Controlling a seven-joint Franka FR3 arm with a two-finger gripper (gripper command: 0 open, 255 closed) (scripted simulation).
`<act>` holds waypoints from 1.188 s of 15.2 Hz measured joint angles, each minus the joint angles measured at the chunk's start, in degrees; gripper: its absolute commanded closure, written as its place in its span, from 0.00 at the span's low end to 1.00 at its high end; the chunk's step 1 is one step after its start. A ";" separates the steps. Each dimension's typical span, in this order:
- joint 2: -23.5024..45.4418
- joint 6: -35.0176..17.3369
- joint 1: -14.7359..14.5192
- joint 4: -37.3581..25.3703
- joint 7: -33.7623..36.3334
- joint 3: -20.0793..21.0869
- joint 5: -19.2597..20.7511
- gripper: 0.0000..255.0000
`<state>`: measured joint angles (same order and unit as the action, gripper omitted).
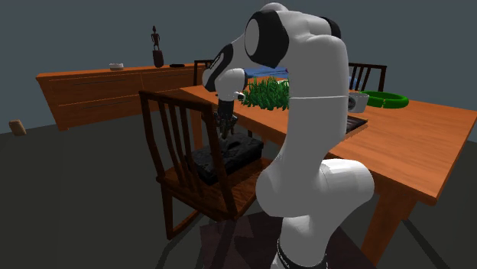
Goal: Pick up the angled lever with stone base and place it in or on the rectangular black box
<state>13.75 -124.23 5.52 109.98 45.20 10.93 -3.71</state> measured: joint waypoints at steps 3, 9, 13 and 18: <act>0.76 -0.50 0.11 0.07 -0.09 0.05 -0.07 1.00; 1.81 0.29 0.32 -0.29 -0.53 -0.06 -2.79 0.00; 1.40 0.64 0.12 0.13 -0.50 -0.76 -4.75 0.00; -0.92 5.73 -0.74 -1.55 -0.57 -1.78 -3.73 0.00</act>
<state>12.84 -118.50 4.77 108.43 44.63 9.16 -7.44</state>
